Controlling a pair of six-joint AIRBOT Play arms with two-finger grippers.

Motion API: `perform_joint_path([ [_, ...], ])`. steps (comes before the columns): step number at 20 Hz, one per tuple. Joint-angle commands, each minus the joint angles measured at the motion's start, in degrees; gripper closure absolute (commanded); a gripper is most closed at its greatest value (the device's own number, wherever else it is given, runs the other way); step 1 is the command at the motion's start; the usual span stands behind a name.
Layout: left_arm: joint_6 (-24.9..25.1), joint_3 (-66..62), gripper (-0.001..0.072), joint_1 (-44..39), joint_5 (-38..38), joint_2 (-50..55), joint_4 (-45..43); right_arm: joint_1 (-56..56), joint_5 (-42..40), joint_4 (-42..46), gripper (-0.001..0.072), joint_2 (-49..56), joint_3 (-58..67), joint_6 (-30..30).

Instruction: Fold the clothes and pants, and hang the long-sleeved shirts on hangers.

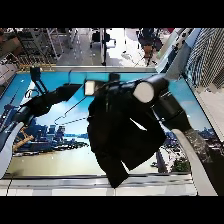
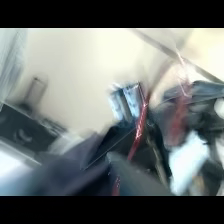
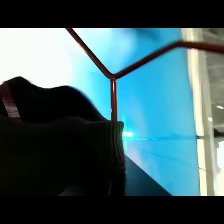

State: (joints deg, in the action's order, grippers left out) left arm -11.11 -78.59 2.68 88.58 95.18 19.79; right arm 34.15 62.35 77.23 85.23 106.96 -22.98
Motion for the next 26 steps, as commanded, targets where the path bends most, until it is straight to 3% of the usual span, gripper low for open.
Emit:
perform_joint_path([
  [1, -1.1, -0.2, -0.0004, 2.3, -7.4, 0.0, -0.2, -0.2, 2.0, 1.3, 0.0687, -0.2, 0.1, -0.5],
  [5, -6.1, -3.5, -0.0006, 8.9, -7.7, -0.5, -3.1, -0.2, 3.1, 3.1, 0.0689, -0.1, 0.1, -4.7],
  [7, -13.7, -5.7, 0.0002, 12.7, -9.1, -1.5, -8.0, -0.2, 2.6, 7.3, 0.0689, 0.0, 0.1, -12.0],
  [10, -32.7, -7.2, 0.0093, 17.4, -10.9, -5.8, -20.4, -1.7, 2.2, 12.8, 0.0689, 0.0, 0.1, -24.0],
  [13, -57.1, -7.1, 0.0110, 17.3, -9.4, -11.8, -45.2, -4.9, -1.6, 18.4, 0.0689, -0.1, 0.1, -35.0],
  [14, -62.4, -7.0, 0.0109, 15.6, -8.3, -12.9, -50.8, -5.7, -2.9, 19.2, 0.0689, -0.2, 0.1, -36.2],
  [17, -68.2, -4.9, 0.0107, 6.4, -9.1, -13.2, -53.6, -5.9, -5.7, 20.0, 0.0689, -0.2, 0.4, -36.1],
  [21, -75.8, -3.9, 0.0107, -8.6, -22.9, -8.6, -52.5, -4.4, -5.9, 20.1, 0.0689, -0.2, 0.4, -36.1],
  [26, -77.1, -3.9, 0.0107, -15.8, -33.8, -1.7, -38.1, -2.2, -6.1, 20.5, 0.0689, -0.2, 0.4, -35.9],
])
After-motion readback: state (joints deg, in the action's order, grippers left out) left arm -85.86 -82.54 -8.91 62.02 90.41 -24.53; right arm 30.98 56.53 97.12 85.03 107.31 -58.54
